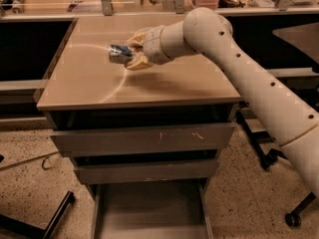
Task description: Pick redbull can from bottom drawer and place on counter
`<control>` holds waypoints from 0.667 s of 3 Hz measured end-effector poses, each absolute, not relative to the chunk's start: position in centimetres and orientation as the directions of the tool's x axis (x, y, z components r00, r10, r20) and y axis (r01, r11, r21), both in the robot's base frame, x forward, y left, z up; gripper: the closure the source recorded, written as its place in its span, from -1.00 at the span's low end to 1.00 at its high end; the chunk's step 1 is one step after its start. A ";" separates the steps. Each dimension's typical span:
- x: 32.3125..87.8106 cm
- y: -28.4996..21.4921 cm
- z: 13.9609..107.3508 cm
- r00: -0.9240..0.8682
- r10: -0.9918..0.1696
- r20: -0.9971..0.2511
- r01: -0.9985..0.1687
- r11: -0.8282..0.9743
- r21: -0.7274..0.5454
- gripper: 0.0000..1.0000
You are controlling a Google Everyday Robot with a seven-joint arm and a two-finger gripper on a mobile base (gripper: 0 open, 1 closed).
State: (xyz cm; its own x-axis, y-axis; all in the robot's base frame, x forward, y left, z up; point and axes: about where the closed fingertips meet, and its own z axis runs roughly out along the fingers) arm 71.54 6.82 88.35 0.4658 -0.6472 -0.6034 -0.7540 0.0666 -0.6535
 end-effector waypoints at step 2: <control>71.2 6.2 83.7 0.375 -0.561 -0.738 -0.869 0.064 -0.490 1.00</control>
Offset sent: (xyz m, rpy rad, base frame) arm -0.0564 -0.0162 -0.1629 0.1073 0.4257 0.1444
